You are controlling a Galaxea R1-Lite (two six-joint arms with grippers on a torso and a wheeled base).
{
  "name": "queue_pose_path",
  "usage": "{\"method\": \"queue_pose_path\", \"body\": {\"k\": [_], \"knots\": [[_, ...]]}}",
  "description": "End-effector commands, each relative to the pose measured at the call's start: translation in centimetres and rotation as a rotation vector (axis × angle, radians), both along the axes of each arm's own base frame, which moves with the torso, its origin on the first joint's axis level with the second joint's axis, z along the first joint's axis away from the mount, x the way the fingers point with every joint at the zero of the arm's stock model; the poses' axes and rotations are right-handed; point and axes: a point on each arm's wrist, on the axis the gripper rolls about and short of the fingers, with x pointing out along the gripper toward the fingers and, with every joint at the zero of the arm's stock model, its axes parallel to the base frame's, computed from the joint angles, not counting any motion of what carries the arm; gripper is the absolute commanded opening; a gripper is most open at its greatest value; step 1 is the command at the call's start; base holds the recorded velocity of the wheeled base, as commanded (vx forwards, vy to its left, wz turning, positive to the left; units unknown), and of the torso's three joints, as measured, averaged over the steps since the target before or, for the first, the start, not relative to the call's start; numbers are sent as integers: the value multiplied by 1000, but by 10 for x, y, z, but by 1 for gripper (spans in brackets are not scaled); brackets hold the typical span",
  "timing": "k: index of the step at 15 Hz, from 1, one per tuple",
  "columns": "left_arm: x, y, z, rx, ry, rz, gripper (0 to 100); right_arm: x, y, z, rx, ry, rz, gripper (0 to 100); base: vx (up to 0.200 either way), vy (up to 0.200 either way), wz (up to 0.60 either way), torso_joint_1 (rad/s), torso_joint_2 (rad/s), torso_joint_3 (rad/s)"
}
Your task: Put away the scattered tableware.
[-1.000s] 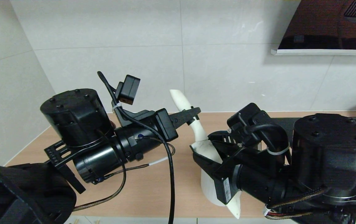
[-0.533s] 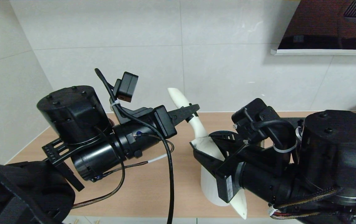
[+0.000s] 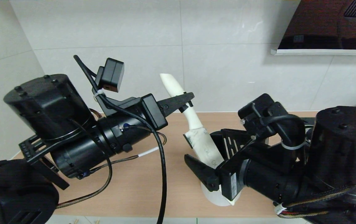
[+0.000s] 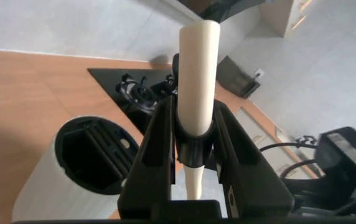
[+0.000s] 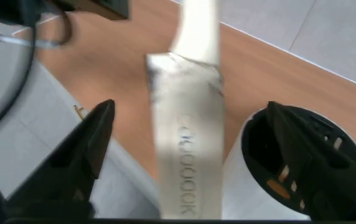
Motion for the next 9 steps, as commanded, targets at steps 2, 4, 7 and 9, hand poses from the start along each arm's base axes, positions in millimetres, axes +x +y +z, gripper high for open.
{"method": "queue_pose_path", "body": {"k": [2, 4, 7, 9], "knots": [[-4, 4, 21, -30, -80, 7, 0, 3, -32, 27, 81, -58, -70, 100, 0, 0, 0, 0, 0, 0], [13, 4, 37, -15, -195, 16, 0, 15, -56, 41, 118, -95, -161, 100, 0, 0, 0, 0, 0, 0], [21, 6, 39, 49, -352, 18, 0, 24, -69, 42, 118, -100, -227, 100, 0, 0, 0, 0, 0, 0], [35, -5, 18, 84, -469, 39, 0, 35, -79, 43, 119, -106, -262, 100, 0, 0, 0, 0, 0, 0]]}}
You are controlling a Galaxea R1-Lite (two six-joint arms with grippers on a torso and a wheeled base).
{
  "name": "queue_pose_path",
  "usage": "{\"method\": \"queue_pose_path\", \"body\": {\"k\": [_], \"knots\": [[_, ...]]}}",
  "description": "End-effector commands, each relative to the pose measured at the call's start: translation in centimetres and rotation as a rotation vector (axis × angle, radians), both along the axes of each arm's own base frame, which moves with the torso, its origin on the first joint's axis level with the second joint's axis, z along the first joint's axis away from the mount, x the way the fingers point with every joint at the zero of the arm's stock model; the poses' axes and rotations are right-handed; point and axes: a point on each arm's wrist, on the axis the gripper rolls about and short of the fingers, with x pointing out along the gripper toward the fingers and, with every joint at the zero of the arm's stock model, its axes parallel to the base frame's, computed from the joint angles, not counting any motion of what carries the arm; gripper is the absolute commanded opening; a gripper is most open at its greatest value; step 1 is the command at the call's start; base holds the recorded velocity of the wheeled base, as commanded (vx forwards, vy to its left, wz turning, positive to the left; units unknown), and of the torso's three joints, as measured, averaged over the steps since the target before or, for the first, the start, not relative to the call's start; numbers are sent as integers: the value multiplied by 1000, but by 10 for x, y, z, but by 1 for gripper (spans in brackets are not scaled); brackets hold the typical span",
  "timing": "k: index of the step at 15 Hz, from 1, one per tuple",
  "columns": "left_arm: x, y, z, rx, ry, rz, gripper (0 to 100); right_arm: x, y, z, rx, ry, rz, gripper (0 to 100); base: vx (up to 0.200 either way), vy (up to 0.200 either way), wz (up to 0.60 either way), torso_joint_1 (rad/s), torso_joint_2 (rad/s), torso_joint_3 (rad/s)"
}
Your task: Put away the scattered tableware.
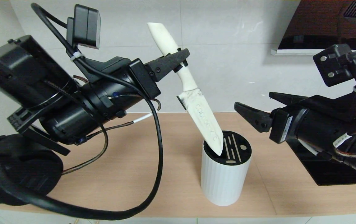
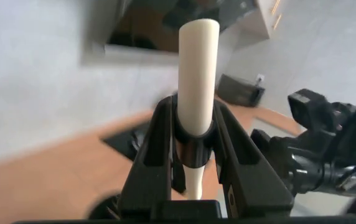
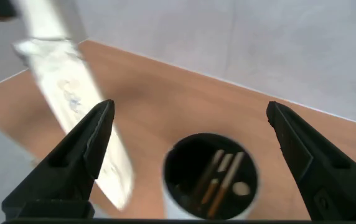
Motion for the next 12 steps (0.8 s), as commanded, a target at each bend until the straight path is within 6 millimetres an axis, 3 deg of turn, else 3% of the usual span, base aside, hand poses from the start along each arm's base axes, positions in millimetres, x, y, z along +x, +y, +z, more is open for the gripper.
{"method": "queue_pose_path", "body": {"k": [1, 3, 12], "knots": [[27, -17, -36, 62, -114, 49, 0, 8, -10, 3, 7, -9, -34, 100, 0, 0, 0, 0, 0, 0], [41, -27, -52, 90, -208, 83, 0, 11, -12, 2, 3, -7, -51, 100, 0, 0, 0, 0, 0, 0], [46, -37, -71, 119, -218, 56, 0, 18, -11, -4, -10, 8, -61, 100, 0, 0, 0, 0, 0, 0]]}}
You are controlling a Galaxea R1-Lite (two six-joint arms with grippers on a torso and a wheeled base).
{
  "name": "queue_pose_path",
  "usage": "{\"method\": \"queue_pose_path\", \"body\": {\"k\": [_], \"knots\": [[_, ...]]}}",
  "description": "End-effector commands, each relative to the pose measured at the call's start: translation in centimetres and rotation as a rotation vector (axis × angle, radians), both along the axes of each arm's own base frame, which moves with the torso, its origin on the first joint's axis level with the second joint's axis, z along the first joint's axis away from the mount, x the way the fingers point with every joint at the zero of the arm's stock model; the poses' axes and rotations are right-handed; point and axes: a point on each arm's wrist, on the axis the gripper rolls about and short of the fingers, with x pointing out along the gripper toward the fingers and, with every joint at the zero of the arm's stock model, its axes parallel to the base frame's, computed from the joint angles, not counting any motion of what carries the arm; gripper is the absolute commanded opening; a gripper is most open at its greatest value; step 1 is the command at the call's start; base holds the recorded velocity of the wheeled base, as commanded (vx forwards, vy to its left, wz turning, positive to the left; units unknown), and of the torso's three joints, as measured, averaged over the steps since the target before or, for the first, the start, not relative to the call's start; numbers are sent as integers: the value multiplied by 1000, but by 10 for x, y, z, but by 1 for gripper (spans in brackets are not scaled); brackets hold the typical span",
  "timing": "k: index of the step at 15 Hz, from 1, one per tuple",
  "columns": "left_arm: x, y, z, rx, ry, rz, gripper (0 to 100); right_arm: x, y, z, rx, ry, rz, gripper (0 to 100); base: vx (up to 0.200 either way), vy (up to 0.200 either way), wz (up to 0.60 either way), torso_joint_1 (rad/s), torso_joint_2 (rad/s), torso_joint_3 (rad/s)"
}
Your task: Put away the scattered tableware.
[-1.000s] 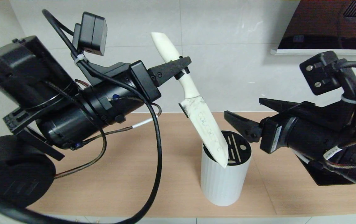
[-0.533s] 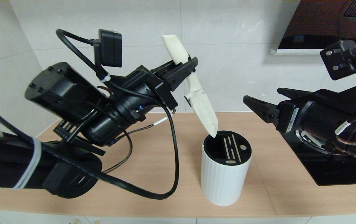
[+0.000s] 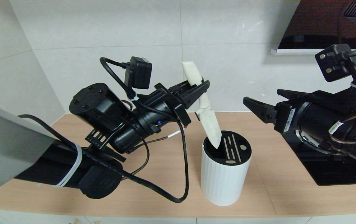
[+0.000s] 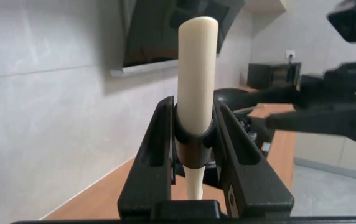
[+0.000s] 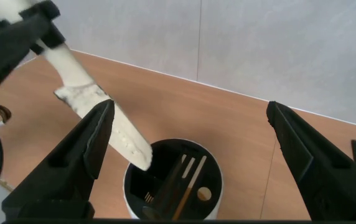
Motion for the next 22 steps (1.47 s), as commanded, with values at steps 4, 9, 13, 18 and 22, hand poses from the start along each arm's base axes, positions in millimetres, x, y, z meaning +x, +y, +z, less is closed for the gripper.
{"method": "queue_pose_path", "body": {"k": [4, 9, 13, 18, 22], "knots": [[0, -9, -17, 31, 44, -23, 0, 2, 2, -3, -7, 8, 0, 100, 0, 0, 0, 0, 0, 0], [5, -22, -40, 67, 95, -42, 0, 4, 3, -5, -10, 14, 0, 100, 0, 0, 0, 0, 0, 0], [8, -30, -55, 89, 124, -56, 0, 4, 4, -6, -15, 17, 0, 100, 0, 0, 0, 0, 0, 0], [8, -44, -71, 112, 152, -83, 0, 6, 5, -8, -20, 23, 0, 100, 0, 0, 0, 0, 0, 0], [9, -52, -81, 124, 168, -92, 0, 7, 6, -9, -24, 28, 0, 100, 0, 0, 0, 0, 0, 0]]}}
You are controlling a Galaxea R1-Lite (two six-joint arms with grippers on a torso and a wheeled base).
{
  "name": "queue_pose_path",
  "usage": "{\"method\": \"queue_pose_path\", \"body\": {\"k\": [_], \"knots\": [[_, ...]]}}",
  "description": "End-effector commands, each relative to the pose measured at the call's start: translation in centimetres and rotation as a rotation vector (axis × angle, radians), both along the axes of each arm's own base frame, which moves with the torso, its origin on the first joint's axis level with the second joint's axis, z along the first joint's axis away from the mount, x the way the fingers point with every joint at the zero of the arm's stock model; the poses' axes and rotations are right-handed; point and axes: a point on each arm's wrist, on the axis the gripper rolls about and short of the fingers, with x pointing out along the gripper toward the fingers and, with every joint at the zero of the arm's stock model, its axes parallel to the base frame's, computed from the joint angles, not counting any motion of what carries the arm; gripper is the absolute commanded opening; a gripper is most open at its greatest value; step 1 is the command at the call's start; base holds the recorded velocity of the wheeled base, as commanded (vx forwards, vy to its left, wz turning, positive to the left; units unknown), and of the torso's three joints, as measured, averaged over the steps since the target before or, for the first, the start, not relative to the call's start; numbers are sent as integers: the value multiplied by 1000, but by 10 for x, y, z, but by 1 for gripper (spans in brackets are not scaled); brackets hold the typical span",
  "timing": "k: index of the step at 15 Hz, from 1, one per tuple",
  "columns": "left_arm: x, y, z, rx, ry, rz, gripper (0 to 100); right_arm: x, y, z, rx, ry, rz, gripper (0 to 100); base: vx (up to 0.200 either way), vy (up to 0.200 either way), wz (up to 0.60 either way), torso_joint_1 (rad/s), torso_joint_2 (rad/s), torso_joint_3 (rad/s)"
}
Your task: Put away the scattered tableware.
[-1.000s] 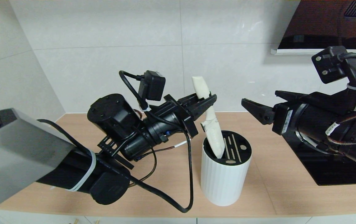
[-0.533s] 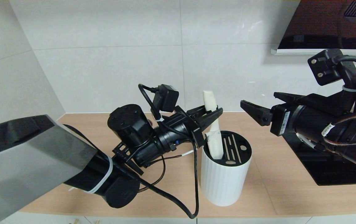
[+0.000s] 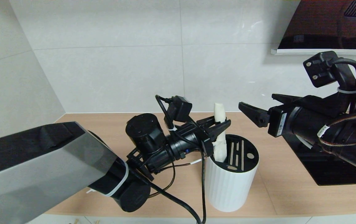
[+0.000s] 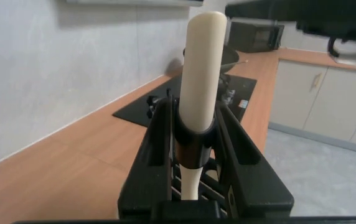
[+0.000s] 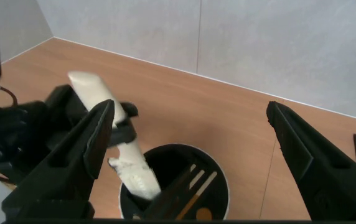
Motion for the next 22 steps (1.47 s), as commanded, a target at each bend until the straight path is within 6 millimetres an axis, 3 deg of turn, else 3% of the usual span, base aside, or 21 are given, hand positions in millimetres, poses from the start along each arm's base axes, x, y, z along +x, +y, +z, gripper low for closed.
{"method": "queue_pose_path", "body": {"k": [1, 8, 9, 17, 19, 20, 21, 22], "knots": [[1, -6, -9, 11, 15, -9, 0, 1, 1, -1, -3, 3, 0, 100, 0, 0, 0, 0, 0, 0], [3, -11, -21, 28, 37, -13, 0, 2, 1, -3, -7, 8, -1, 100, 0, 0, 0, 0, 0, 0], [3, -11, -21, 27, 35, -13, 100, 2, 1, -2, -6, 6, -1, 100, 0, 0, 0, 0, 0, 0], [-2, -7, -3, -18, 3, 19, 100, 2, 1, -3, -7, 8, 0, 100, 0, 0, 0, 0, 0, 0], [-13, 2, 18, -53, -29, 21, 100, 1, 1, -2, -4, 4, -1, 100, 0, 0, 0, 0, 0, 0], [-31, 19, 49, -112, -61, 14, 100, -3, -3, 5, 13, -14, -3, 100, 0, 0, 0, 0, 0, 0], [-39, 28, 60, -131, -69, 15, 100, -5, -7, 8, 20, -23, -9, 100, 0, 0, 0, 0, 0, 0], [-59, 64, 86, -181, -75, 39, 100, -5, -21, 13, 31, -37, -62, 100, 0, 0, 0, 0, 0, 0]]}}
